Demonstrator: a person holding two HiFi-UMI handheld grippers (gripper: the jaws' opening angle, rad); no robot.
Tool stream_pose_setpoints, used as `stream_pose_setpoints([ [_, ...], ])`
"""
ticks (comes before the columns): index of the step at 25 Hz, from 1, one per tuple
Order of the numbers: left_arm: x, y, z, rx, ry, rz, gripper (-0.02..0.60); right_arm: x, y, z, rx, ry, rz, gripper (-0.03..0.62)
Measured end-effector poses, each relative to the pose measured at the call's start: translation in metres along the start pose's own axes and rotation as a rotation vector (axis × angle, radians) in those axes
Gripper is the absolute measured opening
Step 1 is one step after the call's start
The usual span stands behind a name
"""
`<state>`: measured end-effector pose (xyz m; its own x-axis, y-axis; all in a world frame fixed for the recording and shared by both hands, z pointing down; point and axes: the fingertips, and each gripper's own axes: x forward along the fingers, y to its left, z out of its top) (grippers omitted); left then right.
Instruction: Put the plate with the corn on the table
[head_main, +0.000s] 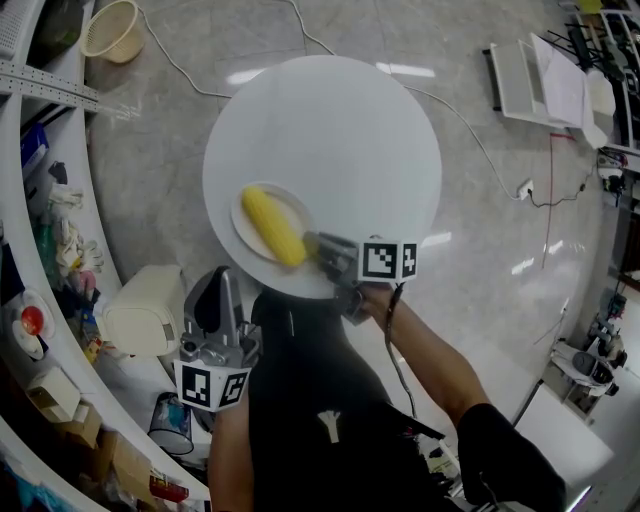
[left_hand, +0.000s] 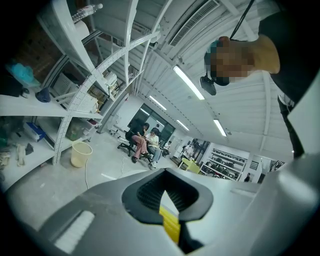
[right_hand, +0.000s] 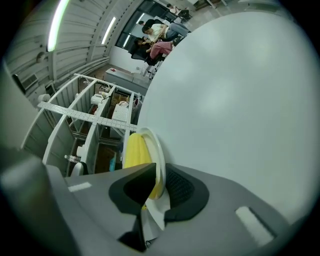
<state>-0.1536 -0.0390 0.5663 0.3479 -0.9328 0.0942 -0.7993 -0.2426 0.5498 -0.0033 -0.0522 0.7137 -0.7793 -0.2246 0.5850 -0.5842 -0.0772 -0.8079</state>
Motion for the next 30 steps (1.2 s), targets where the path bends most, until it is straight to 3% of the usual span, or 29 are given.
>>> stream_pose_setpoints([
  [11, -0.005, -0.006, -0.002, 0.000, -0.001, 0.001, 0.005, -0.007, 0.002, 0.000, -0.082, -0.002, -0.052, 0.089],
  [22, -0.009, -0.009, -0.007, -0.002, 0.003, 0.001, 0.006, -0.013, -0.007, -0.001, -0.321, 0.040, -0.194, 0.110],
  [30, -0.010, -0.011, -0.009, -0.002, 0.005, 0.003, 0.006, -0.016, -0.006, 0.001, -0.339, 0.037, -0.193, 0.110],
])
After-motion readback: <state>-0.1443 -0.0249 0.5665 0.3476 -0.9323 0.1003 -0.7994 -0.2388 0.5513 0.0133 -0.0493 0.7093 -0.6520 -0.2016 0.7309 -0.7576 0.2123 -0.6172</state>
